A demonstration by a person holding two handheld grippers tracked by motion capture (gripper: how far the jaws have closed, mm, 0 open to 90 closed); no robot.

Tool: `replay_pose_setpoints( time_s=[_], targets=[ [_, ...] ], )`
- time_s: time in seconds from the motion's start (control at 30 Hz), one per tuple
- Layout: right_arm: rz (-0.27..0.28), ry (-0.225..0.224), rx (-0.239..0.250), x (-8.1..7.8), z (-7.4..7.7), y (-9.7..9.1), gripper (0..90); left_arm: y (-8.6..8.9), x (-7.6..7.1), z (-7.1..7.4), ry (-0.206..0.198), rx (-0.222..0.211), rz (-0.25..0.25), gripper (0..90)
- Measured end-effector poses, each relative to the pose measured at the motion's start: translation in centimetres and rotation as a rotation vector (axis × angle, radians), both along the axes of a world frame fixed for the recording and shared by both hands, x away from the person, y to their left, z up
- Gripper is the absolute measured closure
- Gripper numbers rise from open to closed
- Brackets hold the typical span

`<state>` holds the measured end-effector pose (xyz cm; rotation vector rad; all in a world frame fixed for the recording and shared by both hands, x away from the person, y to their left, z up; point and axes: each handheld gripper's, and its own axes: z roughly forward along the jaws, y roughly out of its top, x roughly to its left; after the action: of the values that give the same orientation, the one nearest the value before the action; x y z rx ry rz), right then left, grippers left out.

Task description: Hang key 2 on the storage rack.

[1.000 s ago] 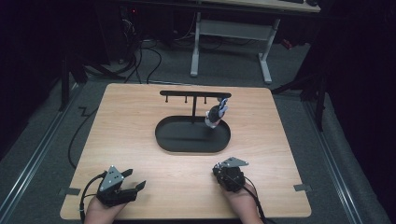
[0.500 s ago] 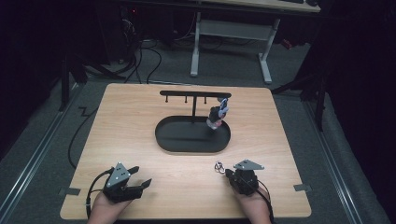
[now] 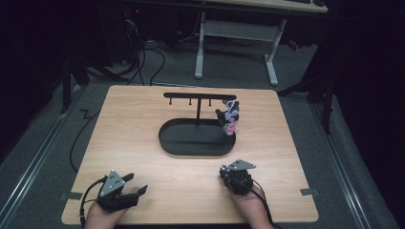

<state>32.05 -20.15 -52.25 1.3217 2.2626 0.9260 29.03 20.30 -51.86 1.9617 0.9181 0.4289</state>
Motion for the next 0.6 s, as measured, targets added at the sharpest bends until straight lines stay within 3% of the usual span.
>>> replay_pose_setpoints(
  time_s=[0.33, 0.5, 0.6],
  targets=[
    [-0.117, 0.019, -0.001, 1.2, 0.1, -4.2, 88.0, 0.1, -0.2, -0.1, 0.007, 0.006, 0.003, 31.6],
    [-0.107, 0.036, 0.032, 0.5, 0.8, -4.8, 84.1, -0.3, 0.0, -0.3, 0.015, 0.008, 0.002, 31.6],
    [-0.079, 0.083, -0.008, 0.2, 1.0, -4.8, 81.8, -0.5, 0.2, -0.2, 0.013, 0.011, -0.005, 31.6]
  ],
)
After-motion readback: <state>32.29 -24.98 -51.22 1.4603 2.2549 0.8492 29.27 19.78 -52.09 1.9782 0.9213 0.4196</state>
